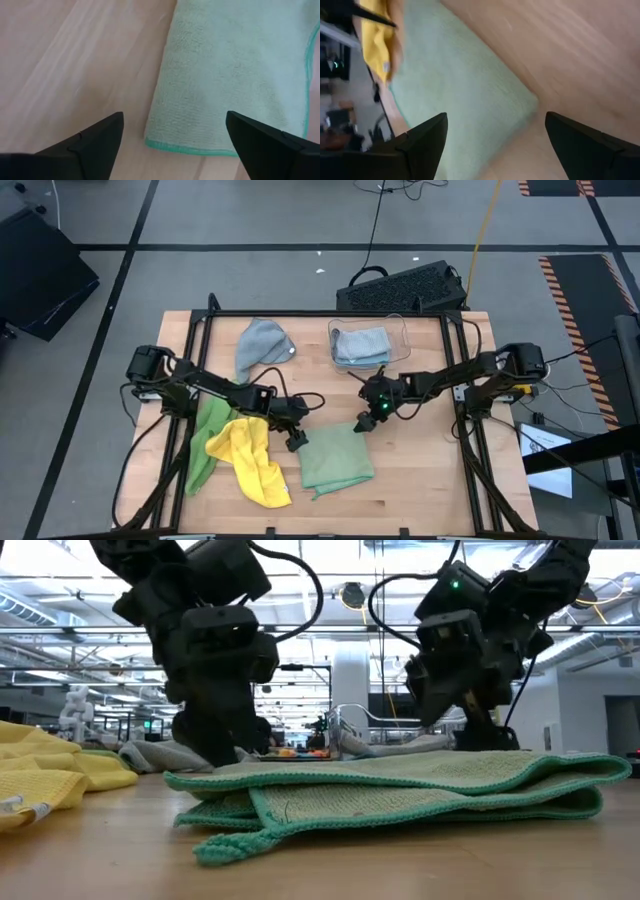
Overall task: Fold microfiber towels
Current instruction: Fold the light green towel
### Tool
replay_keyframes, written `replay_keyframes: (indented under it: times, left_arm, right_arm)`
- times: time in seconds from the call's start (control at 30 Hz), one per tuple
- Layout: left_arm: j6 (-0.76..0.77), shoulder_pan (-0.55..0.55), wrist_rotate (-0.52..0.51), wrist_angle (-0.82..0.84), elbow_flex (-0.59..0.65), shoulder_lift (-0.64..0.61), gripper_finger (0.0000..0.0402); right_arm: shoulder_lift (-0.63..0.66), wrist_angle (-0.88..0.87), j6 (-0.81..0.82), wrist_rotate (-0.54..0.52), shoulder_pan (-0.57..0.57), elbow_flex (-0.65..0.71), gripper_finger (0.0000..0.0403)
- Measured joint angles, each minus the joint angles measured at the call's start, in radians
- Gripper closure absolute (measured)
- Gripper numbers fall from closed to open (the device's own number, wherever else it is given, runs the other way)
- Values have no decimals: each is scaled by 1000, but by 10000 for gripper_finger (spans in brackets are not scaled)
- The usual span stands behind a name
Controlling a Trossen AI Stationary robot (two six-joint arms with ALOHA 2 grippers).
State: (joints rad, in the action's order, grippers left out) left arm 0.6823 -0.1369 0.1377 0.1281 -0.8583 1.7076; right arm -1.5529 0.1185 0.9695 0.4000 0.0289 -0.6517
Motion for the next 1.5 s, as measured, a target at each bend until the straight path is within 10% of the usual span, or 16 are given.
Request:
replay_keyframes:
  times: [0.7,0.97,1.3,1.5]
  left_arm:
    - [-94,-21,73,-73,2,51,181]
    - [-109,-61,48,-11,-3,53,170]
    - [-173,-102,-7,-12,0,54,376]
    - [-210,-89,-97,17,-27,-13,384]
  right_arm:
    - [-113,201,-141,-25,-33,-2,97]
    - [-145,226,-118,-54,-66,-2,202]
    - [-138,255,-119,-54,-63,0,389]
    - [-7,183,-143,-99,-64,0,395]
